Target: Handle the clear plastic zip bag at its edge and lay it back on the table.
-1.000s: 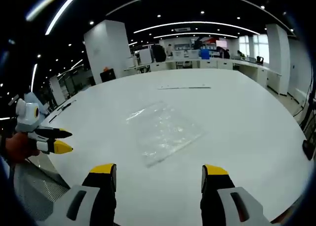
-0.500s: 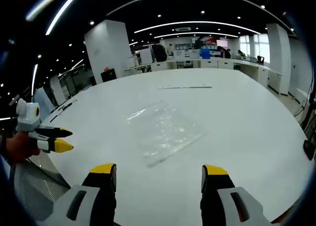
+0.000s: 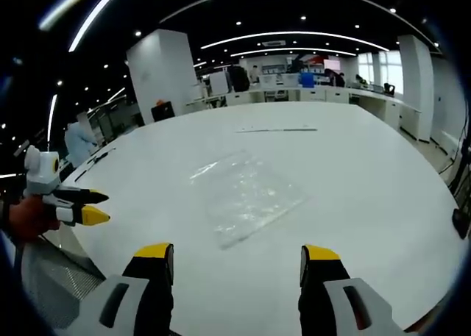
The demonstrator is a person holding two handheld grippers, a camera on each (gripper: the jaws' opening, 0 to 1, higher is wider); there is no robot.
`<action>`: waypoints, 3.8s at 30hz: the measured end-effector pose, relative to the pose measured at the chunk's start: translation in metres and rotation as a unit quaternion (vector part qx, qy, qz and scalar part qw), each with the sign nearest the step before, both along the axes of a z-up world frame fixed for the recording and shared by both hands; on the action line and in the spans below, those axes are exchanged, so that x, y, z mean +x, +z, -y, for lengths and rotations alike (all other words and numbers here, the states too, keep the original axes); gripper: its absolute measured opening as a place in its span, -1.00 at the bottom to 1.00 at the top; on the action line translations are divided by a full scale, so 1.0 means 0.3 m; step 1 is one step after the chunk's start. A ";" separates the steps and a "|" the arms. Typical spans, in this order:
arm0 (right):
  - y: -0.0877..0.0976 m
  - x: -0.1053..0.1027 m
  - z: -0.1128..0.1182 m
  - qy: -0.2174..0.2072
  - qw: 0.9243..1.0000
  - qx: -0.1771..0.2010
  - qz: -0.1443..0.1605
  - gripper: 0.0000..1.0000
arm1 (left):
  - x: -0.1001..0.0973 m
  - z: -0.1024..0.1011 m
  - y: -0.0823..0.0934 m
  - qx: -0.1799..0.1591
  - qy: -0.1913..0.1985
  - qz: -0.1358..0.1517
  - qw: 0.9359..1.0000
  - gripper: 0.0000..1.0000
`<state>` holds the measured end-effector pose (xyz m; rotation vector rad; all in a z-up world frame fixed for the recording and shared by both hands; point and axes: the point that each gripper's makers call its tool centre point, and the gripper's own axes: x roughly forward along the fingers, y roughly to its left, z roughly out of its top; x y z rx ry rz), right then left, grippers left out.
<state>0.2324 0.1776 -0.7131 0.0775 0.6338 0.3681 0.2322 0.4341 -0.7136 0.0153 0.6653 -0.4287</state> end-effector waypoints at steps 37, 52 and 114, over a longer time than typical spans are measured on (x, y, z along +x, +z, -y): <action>0.001 -0.010 -0.014 0.002 1.000 0.007 -0.007 0.37 | -0.005 0.009 -0.013 0.009 -0.014 -0.003 1.000 0.22; -0.006 0.003 0.005 -0.009 1.000 0.015 -0.003 0.36 | -0.009 0.035 -0.020 0.019 -0.038 -0.002 0.999 0.21; 0.032 0.018 0.053 -0.043 0.998 0.034 0.018 0.33 | 0.190 0.736 -0.162 0.105 -0.323 -0.018 0.940 -0.12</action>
